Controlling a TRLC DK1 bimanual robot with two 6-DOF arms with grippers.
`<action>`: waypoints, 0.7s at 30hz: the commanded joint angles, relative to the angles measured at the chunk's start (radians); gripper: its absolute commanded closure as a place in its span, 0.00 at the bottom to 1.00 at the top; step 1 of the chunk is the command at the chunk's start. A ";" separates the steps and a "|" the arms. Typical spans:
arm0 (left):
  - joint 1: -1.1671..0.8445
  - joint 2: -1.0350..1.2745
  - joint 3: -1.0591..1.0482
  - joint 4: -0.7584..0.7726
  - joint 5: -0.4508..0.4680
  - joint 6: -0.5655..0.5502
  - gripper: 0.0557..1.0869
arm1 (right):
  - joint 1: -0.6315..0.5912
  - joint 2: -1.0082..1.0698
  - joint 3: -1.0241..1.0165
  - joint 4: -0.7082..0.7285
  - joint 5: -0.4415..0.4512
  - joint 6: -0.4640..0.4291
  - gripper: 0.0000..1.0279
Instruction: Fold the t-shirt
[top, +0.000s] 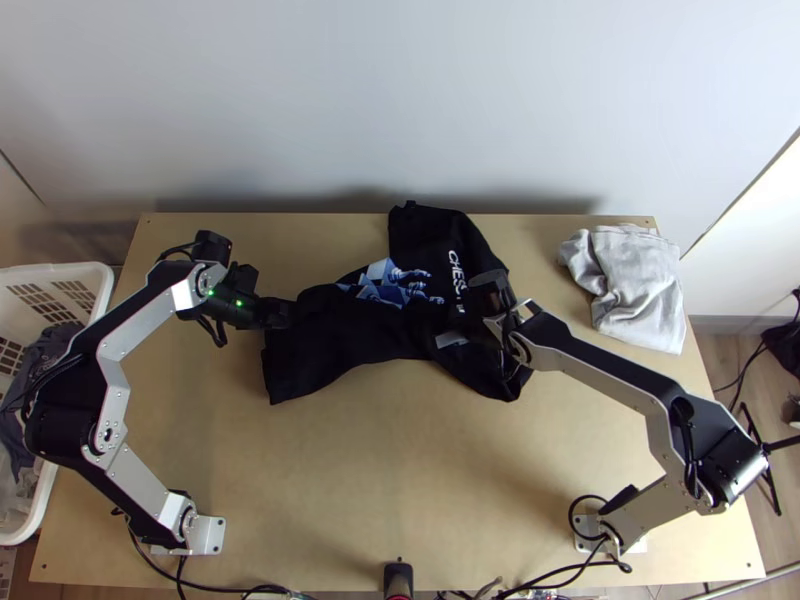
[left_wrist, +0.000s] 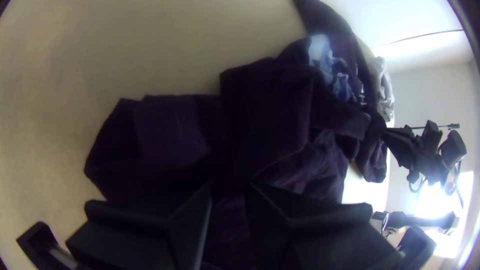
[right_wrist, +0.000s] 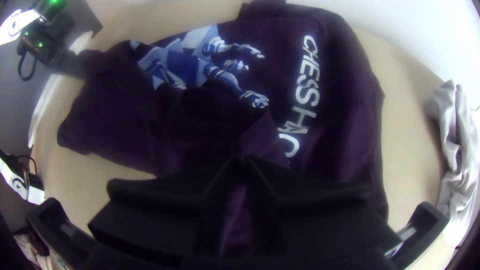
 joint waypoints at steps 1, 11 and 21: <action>0.004 -0.012 -0.005 0.001 0.001 0.000 0.65 | -0.003 -0.040 -0.022 0.006 0.036 -0.068 0.91; -0.003 -0.043 -0.072 0.006 -0.001 0.000 0.65 | -0.083 -0.287 0.122 -0.072 0.036 -0.077 0.92; -0.037 -0.055 -0.109 -0.002 0.001 0.006 0.05 | -0.084 -0.430 0.331 -0.178 0.036 -0.039 0.93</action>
